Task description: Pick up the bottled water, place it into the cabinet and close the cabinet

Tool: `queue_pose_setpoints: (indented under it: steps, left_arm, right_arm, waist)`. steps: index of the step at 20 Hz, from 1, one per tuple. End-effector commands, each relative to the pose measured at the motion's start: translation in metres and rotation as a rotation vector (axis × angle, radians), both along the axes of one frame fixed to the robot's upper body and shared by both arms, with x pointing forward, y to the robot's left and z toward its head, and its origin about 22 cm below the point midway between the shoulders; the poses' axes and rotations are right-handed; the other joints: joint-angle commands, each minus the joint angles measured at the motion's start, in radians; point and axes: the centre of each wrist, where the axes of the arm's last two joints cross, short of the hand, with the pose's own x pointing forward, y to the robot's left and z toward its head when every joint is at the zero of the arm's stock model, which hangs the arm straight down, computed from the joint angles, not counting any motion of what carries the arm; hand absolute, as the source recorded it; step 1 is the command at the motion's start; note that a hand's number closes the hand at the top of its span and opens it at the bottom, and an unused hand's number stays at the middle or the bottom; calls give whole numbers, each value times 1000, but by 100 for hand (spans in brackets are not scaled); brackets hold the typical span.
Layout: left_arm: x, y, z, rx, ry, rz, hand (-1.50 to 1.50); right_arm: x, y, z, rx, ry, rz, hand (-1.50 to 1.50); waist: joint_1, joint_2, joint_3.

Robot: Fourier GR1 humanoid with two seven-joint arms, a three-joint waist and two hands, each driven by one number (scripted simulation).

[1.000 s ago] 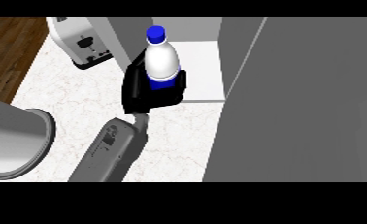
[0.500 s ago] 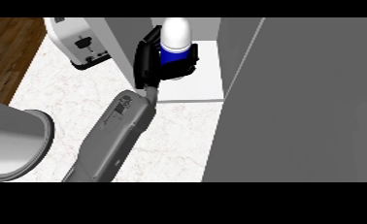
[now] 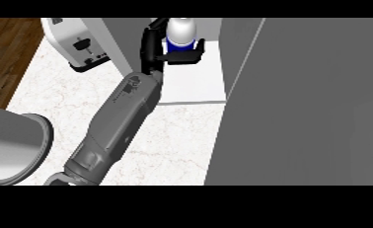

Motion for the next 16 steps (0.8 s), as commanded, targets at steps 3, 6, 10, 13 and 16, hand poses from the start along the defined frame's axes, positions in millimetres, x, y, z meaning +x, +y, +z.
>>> queue_pose_setpoints:
  steps: [3, 6, 10, 13, 16]
  left_arm:
    - [16, 16, -13, 124, 36, 80, 150]
    - [18, 8, -15, 216, 65, 121, 150]
    - [17, 2, -22, 195, 77, 172, 150]
    - [19, 22, -34, 199, 99, 163, 150]
    - [16, 14, -41, 226, 122, 189, 150]
  right_arm:
    - [-9, 0, 9, 27, -42, 20, -150]
    - [-10, -14, 16, 17, -33, 19, -150]
    - [-11, -12, 14, 13, -21, 16, -150]
    - [-4, -5, 9, 20, -37, 15, -150]
    - [-6, -9, 15, 14, -39, 34, -150]
  waist:
    - [-1, 5, 0]
    - [-3, 5, 1]
    - [-22, 9, 0]
    - [-11, 13, 0]
    - [-21, 14, 0]
